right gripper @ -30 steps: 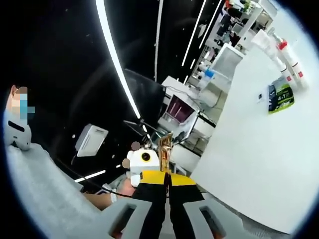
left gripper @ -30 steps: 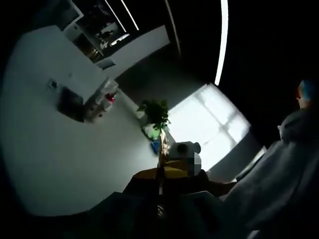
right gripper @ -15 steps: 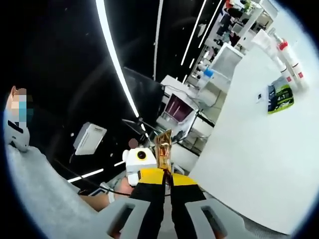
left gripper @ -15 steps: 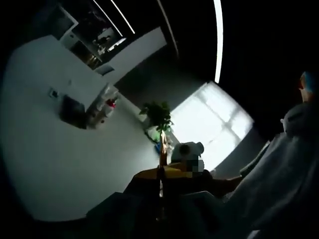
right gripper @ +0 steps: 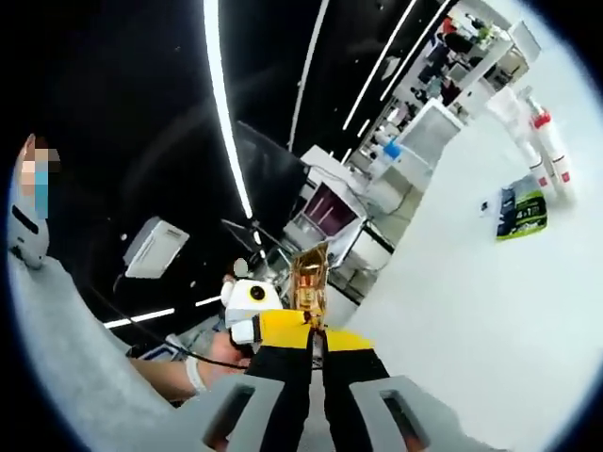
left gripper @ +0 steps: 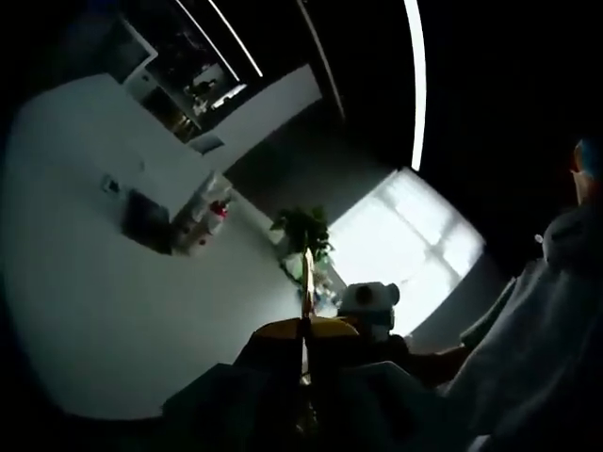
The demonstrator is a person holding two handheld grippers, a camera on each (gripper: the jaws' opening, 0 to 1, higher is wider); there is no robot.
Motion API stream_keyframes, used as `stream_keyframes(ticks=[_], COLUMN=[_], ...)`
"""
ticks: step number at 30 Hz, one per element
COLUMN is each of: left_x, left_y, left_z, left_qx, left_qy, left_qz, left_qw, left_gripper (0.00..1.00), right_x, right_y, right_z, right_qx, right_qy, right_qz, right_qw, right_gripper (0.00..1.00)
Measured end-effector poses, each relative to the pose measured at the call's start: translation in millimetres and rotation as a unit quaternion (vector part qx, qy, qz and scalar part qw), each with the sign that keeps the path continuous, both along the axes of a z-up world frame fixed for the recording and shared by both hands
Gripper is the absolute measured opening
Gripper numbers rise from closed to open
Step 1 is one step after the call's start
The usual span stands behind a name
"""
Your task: Arrange the skincare products in the storage area until every visible bottle or jar stands upright without overlapping.
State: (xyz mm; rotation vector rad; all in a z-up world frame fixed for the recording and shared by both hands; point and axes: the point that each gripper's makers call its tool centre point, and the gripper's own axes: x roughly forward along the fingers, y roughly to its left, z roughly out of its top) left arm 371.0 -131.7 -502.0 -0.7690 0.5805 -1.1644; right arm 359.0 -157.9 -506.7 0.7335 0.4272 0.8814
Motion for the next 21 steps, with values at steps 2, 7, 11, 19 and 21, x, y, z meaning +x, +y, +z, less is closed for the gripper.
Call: stream_keyframes(ticks=[2,7,11,19,21], left_x=[1.1,-2.2,-3.9,-1.8,-0.6], left_y=[0.4,0.6,1.8,10.5,11.2], left_z=[-0.1,-0.9,-1.9,5.7,7.8], left_qx=[0.0,-0.001,-0.003,-0.027,-0.034], left_qy=[0.002,0.003,0.008,0.012,0.014], left_qz=[0.005,0.005,0.006,0.022,0.024], left_qw=[1.0,1.0,0.9999,0.9993,0.999], left_gripper=[0.0,0.0,0.0,0.0,0.0], right_x=[2.9,7.2,-1.0,-16.7,-17.4], right_y=[-6.3,-17.4,-15.9,-25.4,-28.2], right_z=[0.7,-5.4,-12.5,-30.8,-37.7], right_qx=[-0.03,-0.105,-0.218,-0.369,-0.392], right_qy=[-0.018,-0.025,-0.059,-0.096,-0.102], right_qz=[-0.019,-0.059,-0.036,-0.021,-0.023], right_qw=[0.9992,0.9924,0.9736,0.9244,0.9138], right_gripper=[0.0,0.18,0.23,0.28,0.27])
